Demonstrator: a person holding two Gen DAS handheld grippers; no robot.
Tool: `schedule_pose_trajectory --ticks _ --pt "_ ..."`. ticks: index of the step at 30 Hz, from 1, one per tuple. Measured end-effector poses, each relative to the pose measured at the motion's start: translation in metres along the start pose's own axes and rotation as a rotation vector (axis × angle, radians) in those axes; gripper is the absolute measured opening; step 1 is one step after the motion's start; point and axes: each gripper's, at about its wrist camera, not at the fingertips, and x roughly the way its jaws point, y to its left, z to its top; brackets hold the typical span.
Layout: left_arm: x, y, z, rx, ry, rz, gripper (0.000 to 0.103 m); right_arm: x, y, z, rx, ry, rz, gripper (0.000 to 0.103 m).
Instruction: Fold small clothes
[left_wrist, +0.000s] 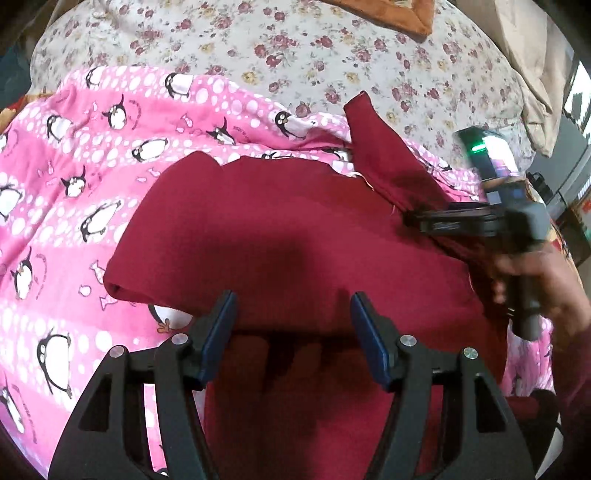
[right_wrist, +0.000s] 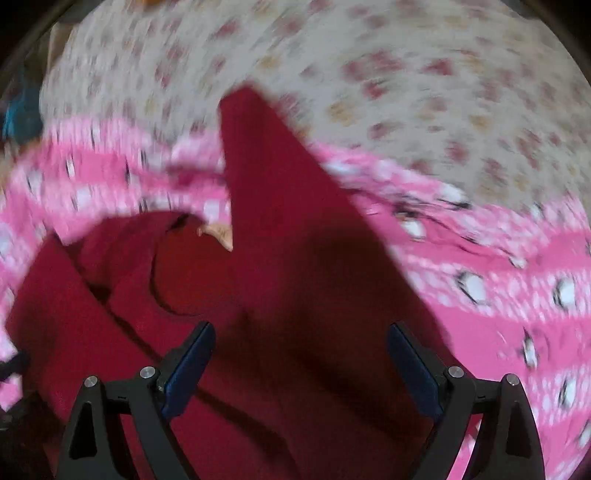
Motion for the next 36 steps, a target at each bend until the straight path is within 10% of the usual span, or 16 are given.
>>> schedule_pose_trajectory --ticks 5,11,15,16,18,22,26,33,36 --pt "-0.01 0.01 0.002 0.021 -0.022 0.037 0.064 0.008 -0.011 -0.001 -0.041 -0.034 -0.078 0.013" --pt "-0.009 0.026 -0.006 -0.007 0.008 0.08 0.064 -0.046 -0.086 -0.013 0.063 -0.161 -0.259 0.013" --pt "-0.005 0.037 -0.016 -0.041 0.051 0.101 0.064 -0.053 -0.169 -0.025 0.264 -0.068 -0.387 0.028" --pt "-0.005 0.039 -0.019 -0.051 0.053 0.097 0.064 -0.054 -0.184 -0.033 0.315 -0.026 -0.359 0.047" --pt "-0.007 0.044 -0.023 -0.068 0.053 0.092 0.064 -0.071 -0.197 -0.05 0.405 -0.067 -0.203 0.049" --pt "-0.003 0.044 -0.029 -0.069 0.082 0.096 0.064 -0.106 -0.161 -0.07 0.404 -0.121 0.07 0.049" --pt "0.0 0.035 -0.038 -0.01 0.085 0.147 0.064 -0.12 -0.073 -0.069 0.127 -0.113 0.279 0.049" --pt "-0.007 0.047 -0.045 -0.04 0.082 0.114 0.064 -0.05 0.009 -0.073 -0.101 0.049 0.123 0.049" --pt "-0.01 0.053 -0.046 -0.062 0.074 0.086 0.064 -0.051 0.009 -0.085 -0.125 -0.009 0.143 0.021"
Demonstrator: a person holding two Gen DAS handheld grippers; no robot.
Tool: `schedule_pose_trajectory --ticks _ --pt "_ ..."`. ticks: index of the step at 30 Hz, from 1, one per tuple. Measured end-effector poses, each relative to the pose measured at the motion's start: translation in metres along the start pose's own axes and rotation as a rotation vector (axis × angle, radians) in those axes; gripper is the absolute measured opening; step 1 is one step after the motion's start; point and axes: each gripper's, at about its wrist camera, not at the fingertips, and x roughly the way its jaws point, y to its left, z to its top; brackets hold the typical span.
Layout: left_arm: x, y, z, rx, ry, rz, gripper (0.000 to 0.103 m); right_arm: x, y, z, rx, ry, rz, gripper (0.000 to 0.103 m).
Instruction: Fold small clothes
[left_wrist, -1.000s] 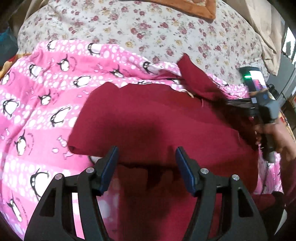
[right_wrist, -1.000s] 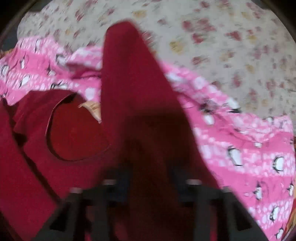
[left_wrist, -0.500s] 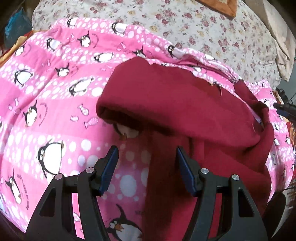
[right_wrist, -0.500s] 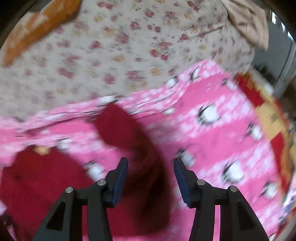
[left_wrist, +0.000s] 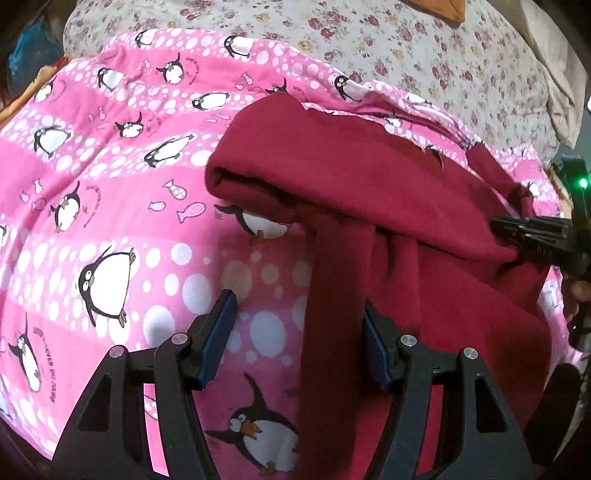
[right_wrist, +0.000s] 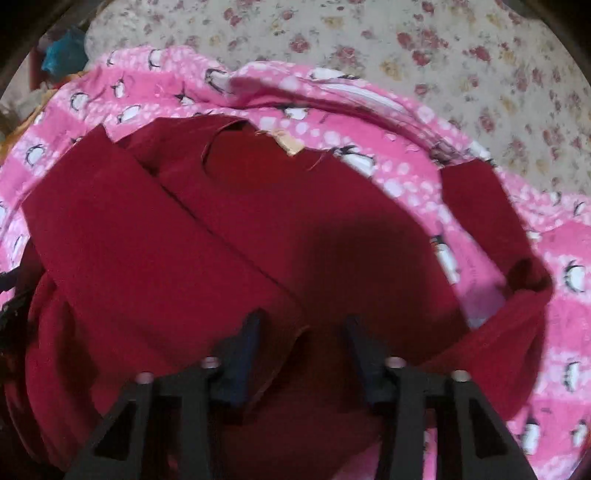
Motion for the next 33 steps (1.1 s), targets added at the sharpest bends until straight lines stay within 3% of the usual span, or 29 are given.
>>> schedule_pose_trajectory --ticks 1,5,10,12,16,18,19,20,22,24,29,33 --pt "0.0 0.002 0.001 -0.013 0.0 -0.009 0.064 -0.004 0.006 -0.001 -0.027 -0.012 -0.024 0.007" --pt "-0.001 0.005 0.008 -0.047 -0.002 -0.005 0.064 -0.035 0.01 0.002 -0.096 -0.094 -0.07 0.007" --pt "-0.002 0.005 0.01 -0.041 -0.003 -0.003 0.064 -0.067 -0.022 0.016 -0.023 -0.206 -0.193 0.007" --pt "-0.001 0.006 0.01 -0.04 0.0 -0.007 0.064 -0.063 -0.04 0.017 0.016 -0.194 -0.255 0.007" --pt "-0.007 0.006 0.013 -0.046 0.008 -0.021 0.064 -0.032 -0.058 0.016 0.087 -0.059 -0.201 0.007" --pt "-0.015 0.005 0.013 -0.039 -0.007 -0.038 0.064 -0.035 -0.057 0.018 0.112 -0.079 -0.205 0.013" --pt "-0.02 0.005 0.013 -0.038 -0.018 -0.045 0.064 -0.041 -0.053 0.021 0.126 -0.118 -0.174 0.024" --pt "-0.023 0.006 0.014 -0.042 -0.028 -0.048 0.064 -0.047 -0.047 0.025 0.135 -0.146 -0.132 0.045" --pt "-0.026 0.01 0.019 -0.06 -0.049 -0.05 0.064 -0.056 -0.022 0.041 0.113 -0.199 0.017 0.065" --pt "-0.023 0.017 0.028 -0.087 -0.063 -0.044 0.064 -0.053 0.017 0.063 0.028 -0.199 0.138 0.066" --pt "-0.002 0.026 0.046 -0.077 -0.024 -0.036 0.064 -0.018 0.096 0.129 -0.094 -0.17 0.305 0.066" --pt "0.011 0.029 0.055 -0.054 -0.009 -0.056 0.064 0.024 0.142 0.171 -0.165 -0.096 0.356 0.067"
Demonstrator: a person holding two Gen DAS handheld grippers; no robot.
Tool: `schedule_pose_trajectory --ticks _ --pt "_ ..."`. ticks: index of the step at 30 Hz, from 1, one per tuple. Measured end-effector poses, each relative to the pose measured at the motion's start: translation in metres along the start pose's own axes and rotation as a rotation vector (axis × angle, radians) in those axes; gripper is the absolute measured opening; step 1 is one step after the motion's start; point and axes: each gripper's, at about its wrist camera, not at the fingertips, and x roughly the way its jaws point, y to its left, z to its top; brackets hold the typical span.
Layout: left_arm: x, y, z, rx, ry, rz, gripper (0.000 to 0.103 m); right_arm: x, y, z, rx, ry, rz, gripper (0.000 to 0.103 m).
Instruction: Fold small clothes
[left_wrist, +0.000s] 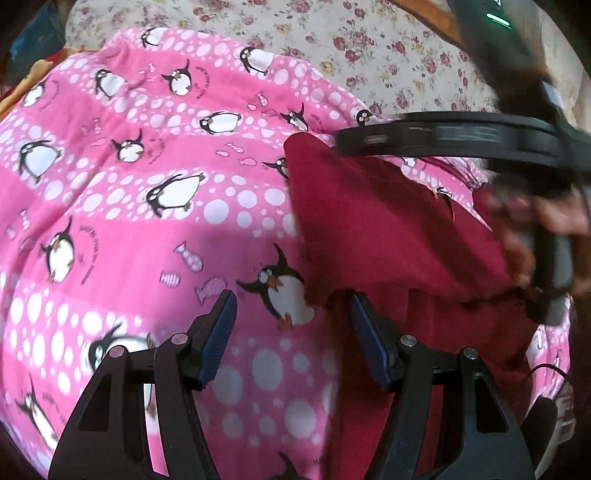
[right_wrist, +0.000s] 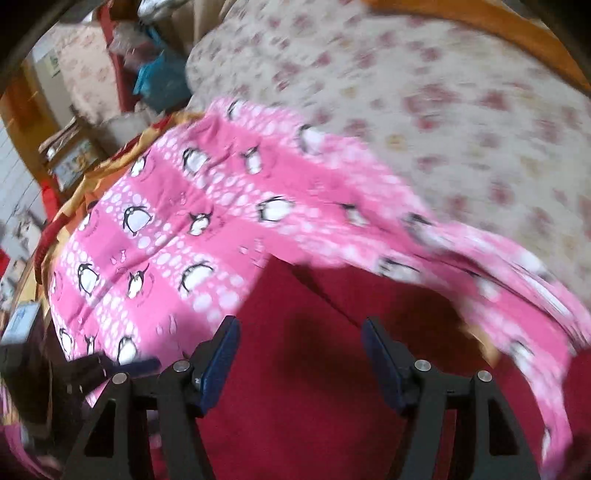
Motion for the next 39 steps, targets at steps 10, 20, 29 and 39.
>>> schedule_pose_trajectory --ticks 10,20,29,39 --pt "0.012 0.009 0.014 0.003 -0.045 -0.1 0.016 0.069 0.032 0.01 -0.154 0.102 -0.013 0.01" --pt "0.005 0.043 0.011 -0.082 -0.086 0.007 0.01 0.092 0.056 0.03 -0.135 0.017 0.059 0.008" --pt "-0.016 0.061 0.001 -0.175 -0.09 -0.009 0.031 0.007 0.013 0.007 -0.035 -0.034 0.019 0.046" --pt "-0.034 0.033 0.015 -0.14 -0.171 0.048 0.058 -0.098 -0.104 -0.112 0.112 0.039 -0.341 0.065"
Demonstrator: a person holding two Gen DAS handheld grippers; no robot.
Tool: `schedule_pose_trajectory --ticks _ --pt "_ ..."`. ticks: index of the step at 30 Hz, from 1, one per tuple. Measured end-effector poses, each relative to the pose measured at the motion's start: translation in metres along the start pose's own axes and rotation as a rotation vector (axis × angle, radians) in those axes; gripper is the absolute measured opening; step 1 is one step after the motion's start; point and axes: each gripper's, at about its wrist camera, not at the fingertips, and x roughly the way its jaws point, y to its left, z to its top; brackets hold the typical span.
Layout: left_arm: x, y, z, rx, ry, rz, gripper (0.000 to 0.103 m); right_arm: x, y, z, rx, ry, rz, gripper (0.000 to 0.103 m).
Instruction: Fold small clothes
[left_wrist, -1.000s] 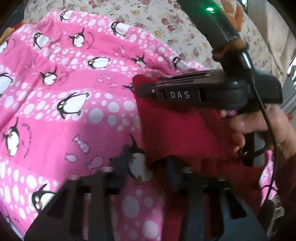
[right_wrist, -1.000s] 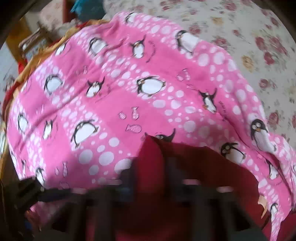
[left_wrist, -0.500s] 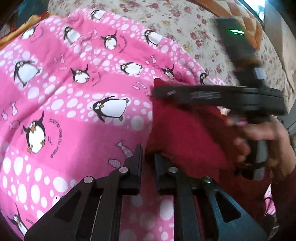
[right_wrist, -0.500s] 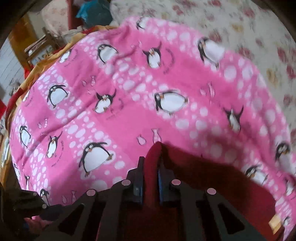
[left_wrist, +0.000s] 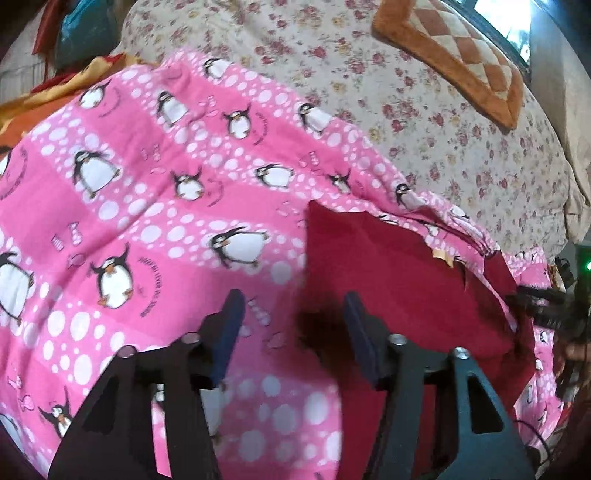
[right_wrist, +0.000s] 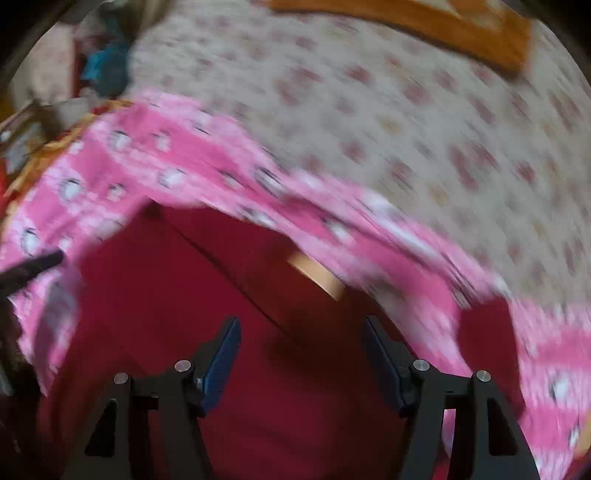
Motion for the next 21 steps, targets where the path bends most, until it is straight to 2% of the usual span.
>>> schedule_pose_trajectory --ticks 4,6,7,8,9,10,11,14,16,18,21 --pt "0.022 -0.025 -0.003 0.069 0.071 0.033 0.058 0.016 -0.026 -0.031 0.078 0.05 -0.04 0.065" --pt "0.034 -0.032 -0.01 0.101 0.113 0.061 0.058 0.033 -0.023 -0.041 0.068 0.102 -0.056 0.064" --pt "0.04 -0.036 -0.014 0.119 0.134 0.075 0.058 0.04 -0.021 -0.043 0.054 0.115 -0.064 0.058" --pt "0.042 -0.039 -0.017 0.131 0.144 0.082 0.058 0.044 -0.019 -0.046 0.044 0.113 -0.067 0.045" --pt "0.042 -0.041 -0.019 0.139 0.149 0.088 0.058 0.046 -0.019 -0.048 0.047 0.097 -0.063 0.036" --pt "0.038 -0.043 -0.021 0.144 0.145 0.091 0.058 0.044 -0.019 -0.047 0.05 0.084 -0.077 0.018" --pt "0.034 -0.044 -0.021 0.146 0.135 0.089 0.058 0.04 -0.018 -0.047 0.034 0.074 -0.111 0.006" --pt "0.027 -0.047 -0.021 0.142 0.105 0.086 0.058 0.022 -0.022 -0.047 0.02 0.006 -0.131 0.006" --pt "0.032 -0.052 -0.024 0.155 0.127 0.089 0.058 0.018 -0.029 -0.044 0.048 -0.011 -0.169 0.006" --pt "0.04 -0.057 -0.029 0.178 0.16 0.108 0.058 0.03 -0.039 -0.044 0.09 0.01 -0.194 0.006" --pt "0.038 -0.057 -0.037 0.183 0.168 0.116 0.058 0.04 -0.047 -0.049 0.164 0.071 -0.142 0.006"
